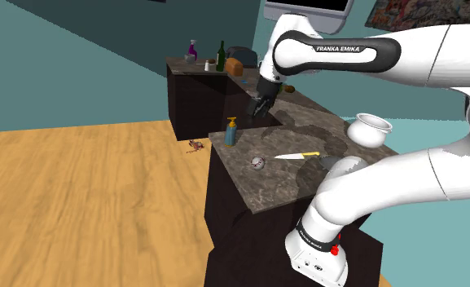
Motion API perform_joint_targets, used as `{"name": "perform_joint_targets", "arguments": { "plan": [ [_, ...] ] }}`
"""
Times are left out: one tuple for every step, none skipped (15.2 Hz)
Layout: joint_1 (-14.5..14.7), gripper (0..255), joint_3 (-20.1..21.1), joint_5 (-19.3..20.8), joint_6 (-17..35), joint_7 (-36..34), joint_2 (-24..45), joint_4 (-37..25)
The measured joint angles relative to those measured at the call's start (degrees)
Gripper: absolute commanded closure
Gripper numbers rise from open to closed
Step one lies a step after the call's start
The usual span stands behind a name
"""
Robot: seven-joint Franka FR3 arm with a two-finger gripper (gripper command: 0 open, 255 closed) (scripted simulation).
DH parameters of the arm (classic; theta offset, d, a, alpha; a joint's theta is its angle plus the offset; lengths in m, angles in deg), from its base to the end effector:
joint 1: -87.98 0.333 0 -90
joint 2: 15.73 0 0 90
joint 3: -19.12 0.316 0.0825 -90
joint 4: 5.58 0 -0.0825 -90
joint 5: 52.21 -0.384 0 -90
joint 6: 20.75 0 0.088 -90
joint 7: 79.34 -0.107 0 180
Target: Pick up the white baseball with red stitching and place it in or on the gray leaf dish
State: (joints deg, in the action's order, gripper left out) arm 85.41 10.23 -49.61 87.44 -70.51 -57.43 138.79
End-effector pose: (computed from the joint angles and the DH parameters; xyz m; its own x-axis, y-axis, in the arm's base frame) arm 0.3351 -0.0773 0.5187 0.9951 -0.0016 0.0988 0.0027 -0.9990 -0.0441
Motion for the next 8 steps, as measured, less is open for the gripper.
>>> {"name": "perform_joint_targets", "arguments": {
  "plan": [
    [-0.32, 0, -0.66, 0.43, 1.46, 0.65, 0.31, 1.2],
    [-0.61, 0, -1.23, 0.81, 2.99, 1.19, 0.66, 2.44],
    [-0.99, 0, -2.12, 1.31, 4.81, 2.04, 1.46, 3.54],
    [-1.3, 0, -2.92, 1.73, 6.55, 2.79, 2.46, 4.34],
    [-1.55, 0, -3.75, 2.13, 8.7, 3.55, 3.76, 5.3],
    [-1.94, 0, -4.59, 2.59, 10.32, 4.36, 4.48, 6.21],
    [-2.24, 0, -5.52, 2.97, 12.06, 5.25, 5.86, 6.61],
    [-2.55, 0, -6.57, 3.38, 14.3, 6.23, 7.43, 7.37]
  ]
}}
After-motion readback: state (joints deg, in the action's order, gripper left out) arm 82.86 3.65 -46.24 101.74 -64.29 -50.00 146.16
